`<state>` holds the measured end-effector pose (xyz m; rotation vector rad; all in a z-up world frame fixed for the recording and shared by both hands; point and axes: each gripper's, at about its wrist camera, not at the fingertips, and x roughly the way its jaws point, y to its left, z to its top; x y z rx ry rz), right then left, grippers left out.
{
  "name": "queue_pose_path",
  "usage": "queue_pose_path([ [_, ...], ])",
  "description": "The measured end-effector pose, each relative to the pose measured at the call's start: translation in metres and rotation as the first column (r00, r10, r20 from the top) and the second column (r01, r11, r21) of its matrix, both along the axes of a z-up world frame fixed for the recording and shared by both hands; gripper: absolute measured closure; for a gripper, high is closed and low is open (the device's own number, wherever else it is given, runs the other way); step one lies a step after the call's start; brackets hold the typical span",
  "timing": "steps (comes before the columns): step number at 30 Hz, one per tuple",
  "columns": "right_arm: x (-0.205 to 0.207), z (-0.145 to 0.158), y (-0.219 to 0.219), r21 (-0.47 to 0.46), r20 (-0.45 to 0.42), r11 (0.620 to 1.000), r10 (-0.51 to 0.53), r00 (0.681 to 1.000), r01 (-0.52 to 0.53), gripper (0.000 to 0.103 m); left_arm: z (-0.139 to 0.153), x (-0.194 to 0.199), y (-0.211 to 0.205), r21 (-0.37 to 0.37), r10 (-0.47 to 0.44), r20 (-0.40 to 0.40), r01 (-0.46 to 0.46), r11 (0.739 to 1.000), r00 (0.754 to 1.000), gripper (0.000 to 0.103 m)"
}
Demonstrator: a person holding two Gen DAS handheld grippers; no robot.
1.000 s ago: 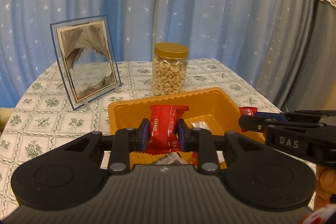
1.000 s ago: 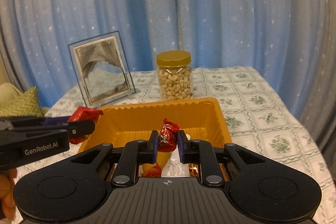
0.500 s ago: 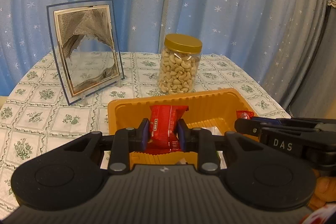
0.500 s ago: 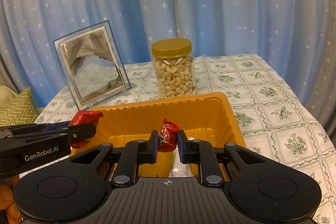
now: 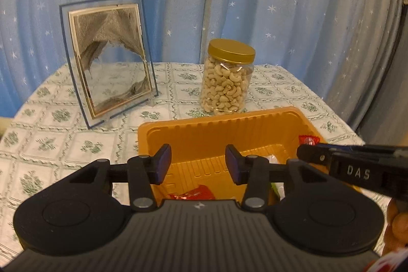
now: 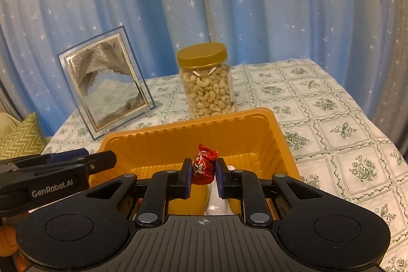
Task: Organize snacks
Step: 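Open both tools to drop the packet and candy into the tray and withdraw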
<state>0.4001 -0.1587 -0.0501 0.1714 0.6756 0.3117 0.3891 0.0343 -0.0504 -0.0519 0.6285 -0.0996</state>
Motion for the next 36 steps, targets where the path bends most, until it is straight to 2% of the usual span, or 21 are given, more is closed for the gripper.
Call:
queue_pose_path([
  [20, 0.000, 0.003, 0.010, 0.110, 0.028, 0.993, 0.030, 0.999, -0.033, 0.083, -0.002, -0.005, 0.010, 0.019, 0.010, -0.017, -0.010, 1.000, 1.000, 0.060],
  [21, 0.002, 0.002, 0.010, 0.128, 0.028, 0.991, 0.037, 0.999, -0.040, 0.081, -0.002, -0.005, 0.011, 0.018, 0.011, -0.017, -0.011, 1.000, 1.000, 0.060],
  [22, 0.003, 0.002, 0.009, 0.135, 0.023, 0.990, 0.028, 0.999, -0.031, 0.063, -0.002, -0.005, 0.012, 0.018, 0.012, -0.017, -0.012, 1.000, 1.000, 0.060],
  [23, 0.004, 0.002, 0.007, 0.142, 0.021, 0.990, 0.013, 1.000, -0.015, 0.038, -0.002, -0.006, 0.013, 0.018, 0.014, -0.018, -0.013, 1.000, 1.000, 0.060],
  [24, 0.004, 0.002, 0.005, 0.151, 0.024, 0.988, -0.006, 1.000, 0.002, 0.034, -0.002, -0.006, 0.014, 0.019, 0.016, -0.018, -0.015, 1.000, 1.000, 0.060],
  [29, 0.006, 0.003, -0.003, 0.145, 0.015, 0.988, -0.052, 0.999, 0.049, 0.034, -0.002, -0.007, 0.016, 0.025, 0.016, -0.021, -0.015, 1.000, 1.000, 0.059],
  [36, 0.003, 0.002, -0.005, 0.126, 0.018, 0.990, -0.065, 0.998, 0.063, 0.034, -0.002, -0.011, 0.016, 0.035, 0.011, -0.018, -0.010, 0.999, 1.000, 0.059],
])
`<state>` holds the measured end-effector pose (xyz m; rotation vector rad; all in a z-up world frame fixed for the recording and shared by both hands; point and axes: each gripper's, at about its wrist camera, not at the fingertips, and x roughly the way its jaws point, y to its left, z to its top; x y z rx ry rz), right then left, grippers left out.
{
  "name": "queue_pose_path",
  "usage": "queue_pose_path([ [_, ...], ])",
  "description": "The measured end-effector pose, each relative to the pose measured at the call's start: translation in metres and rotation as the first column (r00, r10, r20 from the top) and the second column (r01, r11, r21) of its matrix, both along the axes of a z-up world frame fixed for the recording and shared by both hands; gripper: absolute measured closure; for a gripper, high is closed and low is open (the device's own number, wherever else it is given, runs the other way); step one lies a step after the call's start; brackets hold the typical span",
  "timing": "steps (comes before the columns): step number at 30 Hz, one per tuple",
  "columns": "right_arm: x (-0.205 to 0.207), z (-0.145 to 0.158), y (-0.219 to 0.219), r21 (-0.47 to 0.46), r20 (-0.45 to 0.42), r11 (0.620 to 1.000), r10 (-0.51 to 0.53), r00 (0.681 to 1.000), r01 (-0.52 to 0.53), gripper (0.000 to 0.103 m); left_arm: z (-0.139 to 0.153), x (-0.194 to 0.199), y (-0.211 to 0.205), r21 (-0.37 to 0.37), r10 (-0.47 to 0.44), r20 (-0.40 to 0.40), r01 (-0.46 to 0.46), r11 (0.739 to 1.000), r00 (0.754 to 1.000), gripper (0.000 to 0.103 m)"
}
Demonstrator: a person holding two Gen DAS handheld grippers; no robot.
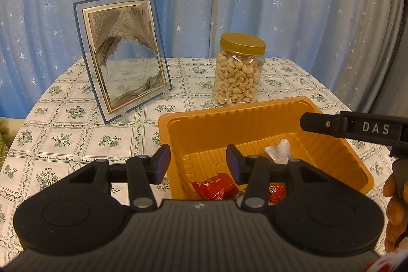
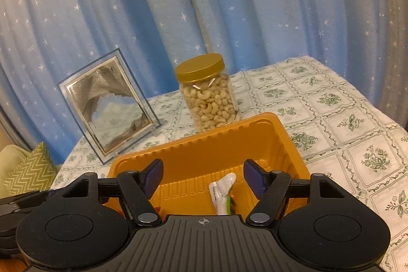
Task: Organize snacks
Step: 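Open both tools to drop the packet and candy into the tray and withdraw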
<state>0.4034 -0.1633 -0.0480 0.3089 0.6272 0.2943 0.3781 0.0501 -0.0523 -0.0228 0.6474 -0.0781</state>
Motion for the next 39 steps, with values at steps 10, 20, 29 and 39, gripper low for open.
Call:
queue_pose_path([
  [10, -0.016, 0.007, -0.011, -0.020, 0.025, 1.000, -0.023, 0.999, 0.023, 0.034, 0.006, -0.017, -0.002, 0.010, -0.006, 0.014, 0.006, 1.000, 1.000, 0.056],
  [20, -0.055, 0.015, -0.022, -0.025, 0.037, 0.999, -0.042, 0.998, 0.043, 0.034, 0.015, -0.058, 0.002, -0.004, 0.006, 0.026, -0.006, 1.000, 1.000, 0.055],
  [29, -0.102, 0.023, -0.028, -0.048, 0.057, 0.998, -0.045, 0.997, 0.048, 0.033, 0.021, -0.117, 0.009, -0.043, 0.021, 0.035, -0.019, 0.999, 0.999, 0.053],
  [39, -0.155, 0.011, -0.025, -0.079, 0.029, 0.997, -0.017, 0.999, 0.020, 0.034, 0.011, -0.172, 0.007, -0.066, 0.028, 0.007, -0.028, 0.997, 1.000, 0.051],
])
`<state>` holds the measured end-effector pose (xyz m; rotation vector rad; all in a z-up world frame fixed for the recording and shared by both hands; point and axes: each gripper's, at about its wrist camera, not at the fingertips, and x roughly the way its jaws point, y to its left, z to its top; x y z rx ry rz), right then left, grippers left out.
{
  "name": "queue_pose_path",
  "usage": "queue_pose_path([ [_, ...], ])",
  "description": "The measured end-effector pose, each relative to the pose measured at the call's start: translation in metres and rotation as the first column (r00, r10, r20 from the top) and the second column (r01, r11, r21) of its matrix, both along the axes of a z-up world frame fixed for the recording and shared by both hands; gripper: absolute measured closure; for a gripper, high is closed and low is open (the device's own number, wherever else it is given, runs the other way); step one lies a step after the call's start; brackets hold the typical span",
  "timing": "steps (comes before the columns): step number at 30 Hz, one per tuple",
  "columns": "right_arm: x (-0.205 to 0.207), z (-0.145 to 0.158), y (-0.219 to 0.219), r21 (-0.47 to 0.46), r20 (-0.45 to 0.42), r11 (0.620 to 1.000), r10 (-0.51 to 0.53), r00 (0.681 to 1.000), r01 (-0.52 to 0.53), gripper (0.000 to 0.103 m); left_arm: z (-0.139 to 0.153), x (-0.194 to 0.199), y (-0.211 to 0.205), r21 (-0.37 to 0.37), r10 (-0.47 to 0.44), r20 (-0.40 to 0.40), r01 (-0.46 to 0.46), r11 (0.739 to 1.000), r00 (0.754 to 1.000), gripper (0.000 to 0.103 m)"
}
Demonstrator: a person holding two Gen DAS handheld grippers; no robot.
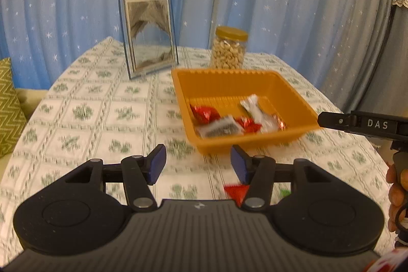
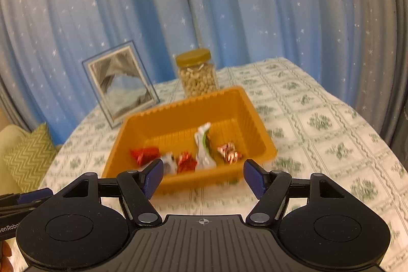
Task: Organize snacks
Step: 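Open both tools to drop the packet and candy into the tray and withdraw, then grasp the red printed packet with the left tool while the right tool grasps the yellow candy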
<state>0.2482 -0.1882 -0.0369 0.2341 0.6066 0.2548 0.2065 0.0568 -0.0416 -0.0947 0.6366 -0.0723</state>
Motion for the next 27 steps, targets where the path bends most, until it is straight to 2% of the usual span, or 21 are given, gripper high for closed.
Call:
queue_pose_path([
  [10, -0.050, -0.033, 0.000, 0.005, -0.097, 1.000, -0.005, 0.995, 0.006, 0.034, -0.023, -0.031, -0.006, 0.005, -0.019, -0.063, 0.020, 1.000, 0.998, 0.047],
  [19, -0.070, -0.066, 0.022, -0.017, -0.171, 0.999, 0.025, 0.985, -0.028, 0.034, -0.042, -0.031, -0.001, 0.043, 0.002, -0.108, 0.003, 0.999, 0.994, 0.044],
  [21, -0.070, -0.067, 0.028, -0.024, -0.169, 0.999, 0.039, 0.985, -0.044, 0.039, -0.044, -0.029, 0.000, 0.043, 0.008, -0.115, -0.003, 0.999, 0.993, 0.044],
  [22, -0.068, -0.068, 0.031, -0.024, -0.171, 0.998, 0.048, 0.984, -0.052, 0.049, -0.045, -0.029, 0.001, 0.043, 0.009, -0.117, -0.004, 0.999, 0.993, 0.044],
  [23, -0.067, -0.069, 0.035, -0.024, -0.175, 0.998, 0.054, 0.983, -0.059, 0.053, -0.045, -0.028, 0.001, 0.042, 0.010, -0.119, -0.005, 0.999, 0.993, 0.044],
  [27, -0.064, -0.075, 0.045, -0.039, -0.186, 0.997, 0.055, 0.981, -0.064, 0.057, -0.047, -0.027, 0.001, 0.037, 0.007, -0.120, -0.002, 0.999, 0.993, 0.043],
])
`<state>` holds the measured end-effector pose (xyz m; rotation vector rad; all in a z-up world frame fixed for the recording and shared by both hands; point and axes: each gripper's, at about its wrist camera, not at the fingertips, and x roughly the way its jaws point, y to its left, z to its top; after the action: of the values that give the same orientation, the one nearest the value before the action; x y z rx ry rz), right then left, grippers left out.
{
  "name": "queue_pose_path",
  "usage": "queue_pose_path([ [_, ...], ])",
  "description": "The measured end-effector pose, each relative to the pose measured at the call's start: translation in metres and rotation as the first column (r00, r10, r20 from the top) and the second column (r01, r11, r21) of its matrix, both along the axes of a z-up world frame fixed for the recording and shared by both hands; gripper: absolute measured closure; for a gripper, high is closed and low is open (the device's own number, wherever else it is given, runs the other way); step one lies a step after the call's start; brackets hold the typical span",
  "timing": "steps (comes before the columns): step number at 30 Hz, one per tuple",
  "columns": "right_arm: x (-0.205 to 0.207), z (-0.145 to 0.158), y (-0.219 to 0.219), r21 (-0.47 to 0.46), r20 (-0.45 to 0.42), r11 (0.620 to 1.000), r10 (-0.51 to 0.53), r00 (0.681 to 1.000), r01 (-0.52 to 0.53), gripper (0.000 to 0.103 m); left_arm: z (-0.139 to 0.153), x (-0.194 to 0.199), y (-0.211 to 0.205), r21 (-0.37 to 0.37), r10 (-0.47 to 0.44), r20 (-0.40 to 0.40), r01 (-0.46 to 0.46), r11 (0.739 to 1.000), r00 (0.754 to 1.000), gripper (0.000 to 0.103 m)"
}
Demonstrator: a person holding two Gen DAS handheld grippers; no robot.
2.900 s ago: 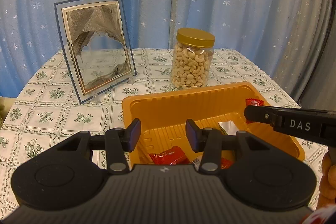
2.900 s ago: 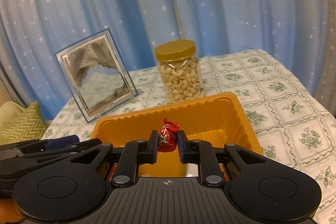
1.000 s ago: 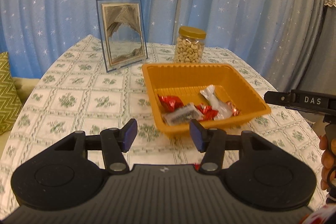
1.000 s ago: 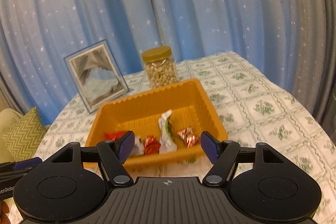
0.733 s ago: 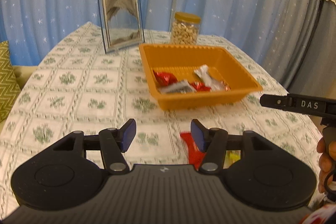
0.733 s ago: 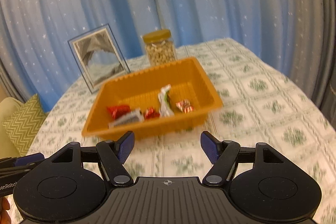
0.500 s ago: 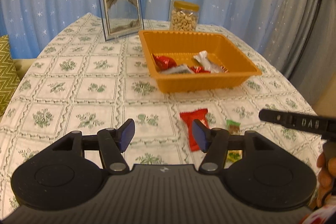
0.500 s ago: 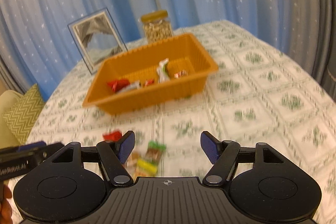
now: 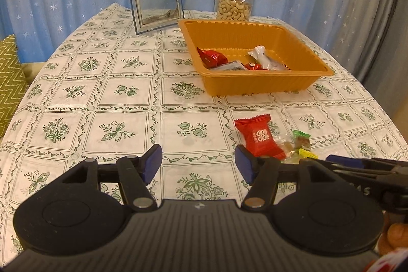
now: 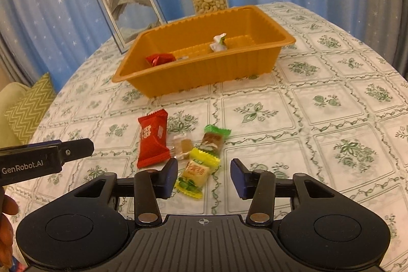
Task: Organize snacks
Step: 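Grasp the red printed packet with the left tool while the right tool grasps the yellow candy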
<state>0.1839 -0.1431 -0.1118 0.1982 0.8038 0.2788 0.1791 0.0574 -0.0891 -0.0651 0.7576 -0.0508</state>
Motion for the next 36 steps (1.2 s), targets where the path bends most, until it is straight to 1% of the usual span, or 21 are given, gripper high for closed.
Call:
queue_pose_path([
  [6, 0.003, -0.008, 0.008, -0.022, -0.009, 1.000, 0.000, 1.000, -0.001, 0.061, -0.003, 0.003, 0.001, -0.011, 0.000, -0.002, 0.000, 1.000, 1.000, 0.042],
  [11, 0.003, -0.009, 0.017, -0.064, 0.015, 0.998, 0.017, 1.000, -0.016, 0.063, -0.004, 0.004, 0.000, -0.018, -0.006, -0.004, 0.006, 1.000, 1.000, 0.042],
  [14, 0.002, -0.011, 0.022, -0.097, 0.033, 0.995, 0.030, 0.999, -0.026, 0.068, -0.005, 0.004, 0.000, -0.017, -0.007, -0.004, 0.007, 1.000, 1.000, 0.042],
  [19, 0.001, -0.010, 0.024, -0.121, 0.032, 0.992, 0.036, 0.999, -0.032, 0.072, -0.006, 0.005, -0.001, -0.015, -0.009, -0.008, 0.009, 1.000, 1.000, 0.041],
  [22, -0.001, -0.009, 0.023, -0.138, 0.030, 0.990, 0.033, 0.999, -0.028, 0.072, -0.006, 0.005, -0.002, -0.013, -0.014, -0.008, 0.014, 1.000, 1.000, 0.041],
  [31, -0.006, -0.011, 0.028, -0.195, 0.040, 0.979, 0.070, 0.997, -0.061, 0.072, -0.008, 0.005, -0.007, -0.010, -0.032, -0.014, 0.032, 0.999, 0.999, 0.041],
  [33, -0.007, -0.011, 0.027, -0.195, 0.037, 0.979, 0.069, 0.997, -0.061, 0.075, -0.009, 0.006, -0.007, -0.011, -0.035, -0.014, 0.034, 0.999, 0.999, 0.041],
  [34, -0.007, -0.011, 0.027, -0.192, 0.036, 0.980, 0.069, 0.997, -0.060, 0.080, -0.009, 0.006, -0.008, -0.011, -0.036, -0.014, 0.036, 0.999, 0.999, 0.041],
  [36, -0.006, -0.010, 0.025, -0.186, 0.036, 0.981, 0.064, 0.997, -0.056, 0.082, -0.009, 0.006, -0.009, -0.014, -0.039, -0.015, 0.039, 0.999, 0.999, 0.041],
])
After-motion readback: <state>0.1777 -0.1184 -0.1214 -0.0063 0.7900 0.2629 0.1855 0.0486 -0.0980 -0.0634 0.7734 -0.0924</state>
